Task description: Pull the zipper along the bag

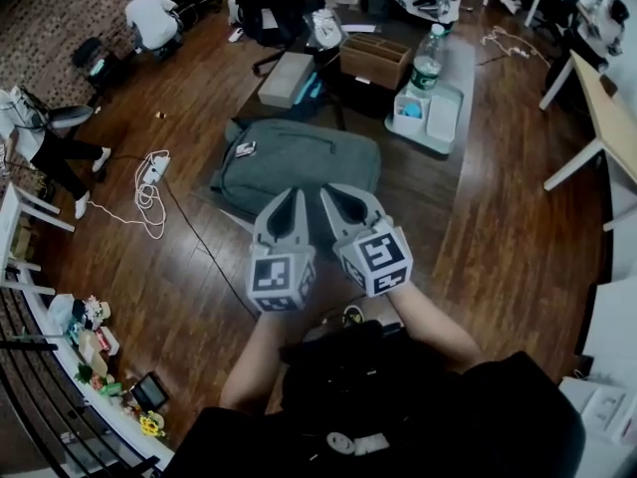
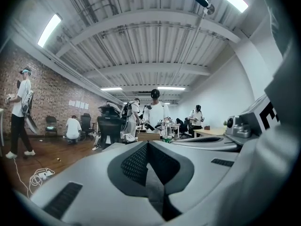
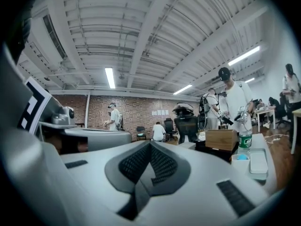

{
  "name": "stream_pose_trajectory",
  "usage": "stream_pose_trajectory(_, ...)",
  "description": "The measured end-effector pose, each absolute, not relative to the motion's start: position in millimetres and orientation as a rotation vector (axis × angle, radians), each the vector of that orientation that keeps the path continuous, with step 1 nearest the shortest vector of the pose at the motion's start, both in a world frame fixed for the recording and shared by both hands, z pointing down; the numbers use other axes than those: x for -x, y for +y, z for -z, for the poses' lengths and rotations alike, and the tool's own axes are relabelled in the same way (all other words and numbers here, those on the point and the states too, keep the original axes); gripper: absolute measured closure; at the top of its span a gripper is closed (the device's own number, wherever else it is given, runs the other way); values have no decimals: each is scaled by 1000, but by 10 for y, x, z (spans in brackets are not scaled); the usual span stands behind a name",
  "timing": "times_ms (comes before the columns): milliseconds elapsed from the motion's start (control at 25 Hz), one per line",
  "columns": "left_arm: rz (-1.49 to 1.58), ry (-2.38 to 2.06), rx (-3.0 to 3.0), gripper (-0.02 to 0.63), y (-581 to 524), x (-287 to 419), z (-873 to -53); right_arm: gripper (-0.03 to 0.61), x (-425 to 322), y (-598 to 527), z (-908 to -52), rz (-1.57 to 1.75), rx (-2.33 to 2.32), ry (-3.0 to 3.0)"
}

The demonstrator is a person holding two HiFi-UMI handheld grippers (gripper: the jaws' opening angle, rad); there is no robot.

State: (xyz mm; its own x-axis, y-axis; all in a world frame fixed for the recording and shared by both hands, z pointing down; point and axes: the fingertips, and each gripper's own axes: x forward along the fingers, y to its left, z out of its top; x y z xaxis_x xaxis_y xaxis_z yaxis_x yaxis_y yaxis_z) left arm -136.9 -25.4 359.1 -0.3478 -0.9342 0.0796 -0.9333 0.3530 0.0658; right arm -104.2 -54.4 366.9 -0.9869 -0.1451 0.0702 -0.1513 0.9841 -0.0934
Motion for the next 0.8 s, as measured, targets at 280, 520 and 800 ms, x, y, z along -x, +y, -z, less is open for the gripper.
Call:
stream_pose_trajectory(280,-68,-2444,-1753,623,-450,1557,-3763,568,1198,-764,-3877,-197,-273,-3026)
stream_pose_trajectory(520,-140,-2326,-1847,623,-910,1944,-4118,568,1462,-1227,-4336,-257,-420,-2918)
stream_pose_trajectory(800,-600,-1867,-2315,601,-1776,2331,-4543,413,1852,-1840,-5335,-149,-470,-2545)
